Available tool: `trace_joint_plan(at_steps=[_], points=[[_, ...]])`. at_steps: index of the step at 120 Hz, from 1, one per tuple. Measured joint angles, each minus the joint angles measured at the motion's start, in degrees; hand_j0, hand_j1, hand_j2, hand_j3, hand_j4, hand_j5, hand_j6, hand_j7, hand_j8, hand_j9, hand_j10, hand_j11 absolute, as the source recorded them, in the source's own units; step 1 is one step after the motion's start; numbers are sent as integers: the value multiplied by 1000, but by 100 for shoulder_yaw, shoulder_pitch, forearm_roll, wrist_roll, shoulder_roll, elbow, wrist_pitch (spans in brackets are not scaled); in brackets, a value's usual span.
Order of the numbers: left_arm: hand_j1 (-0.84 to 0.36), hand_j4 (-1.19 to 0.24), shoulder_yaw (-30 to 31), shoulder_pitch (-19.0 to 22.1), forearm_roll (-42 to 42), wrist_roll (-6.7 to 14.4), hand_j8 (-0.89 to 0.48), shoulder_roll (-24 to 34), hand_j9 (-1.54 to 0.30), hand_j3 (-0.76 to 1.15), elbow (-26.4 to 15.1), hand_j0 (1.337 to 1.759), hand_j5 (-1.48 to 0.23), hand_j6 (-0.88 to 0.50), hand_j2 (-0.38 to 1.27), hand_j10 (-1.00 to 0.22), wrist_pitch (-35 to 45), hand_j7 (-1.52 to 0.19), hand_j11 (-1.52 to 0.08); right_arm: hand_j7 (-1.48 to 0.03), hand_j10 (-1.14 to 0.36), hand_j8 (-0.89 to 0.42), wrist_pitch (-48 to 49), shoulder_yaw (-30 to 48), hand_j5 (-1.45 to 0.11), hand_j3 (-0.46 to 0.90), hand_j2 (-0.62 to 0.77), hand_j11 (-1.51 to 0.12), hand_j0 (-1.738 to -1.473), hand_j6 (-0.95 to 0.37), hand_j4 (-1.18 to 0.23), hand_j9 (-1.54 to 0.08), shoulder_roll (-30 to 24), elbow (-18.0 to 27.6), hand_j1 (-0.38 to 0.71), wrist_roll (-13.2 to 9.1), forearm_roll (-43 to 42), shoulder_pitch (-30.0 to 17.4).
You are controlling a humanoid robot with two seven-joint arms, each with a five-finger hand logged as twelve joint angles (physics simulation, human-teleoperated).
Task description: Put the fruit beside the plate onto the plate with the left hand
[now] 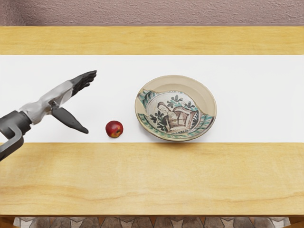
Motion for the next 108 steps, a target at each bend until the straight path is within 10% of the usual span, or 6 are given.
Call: trace_joint_plan(at_steps=[20, 34, 75, 108], points=[[329, -21, 65, -75, 12, -32, -23, 49, -25, 0, 64, 1658, -27, -23, 9, -22, 18, -25, -25, 0, 0, 0, -4, 4, 0, 0, 0, 0, -1658, -1, 0, 0, 0, -4, -349, 0, 2, -43], [330, -17, 731, -1028, 38, -37, -17, 431, -22, 0, 333, 1658, -23, -17, 6, -17, 557, -22, -22, 0, 0, 0, -6, 4, 0, 0, 0, 0, -1658, -1, 0, 0, 0, -11, -349, 0, 3, -50], [335, -16, 4640, -3780, 416, -40, -16, -61, -18, 0, -544, 1658, -19, -17, 7, -15, 2639, -18, -18, 0, 0, 0, -7, 4, 0, 0, 0, 0, -1658, -1, 0, 0, 0, -13, -349, 0, 3, -52], [334, -15, 7502, -5863, -553, -40, -15, -2073, -17, 0, -862, 1658, -18, -16, 5, -14, 2817, -17, -17, 0, 0, -1, -7, 4, 0, 0, 0, 0, -1658, -1, 0, 0, 0, -13, -349, 0, 3, -53]])
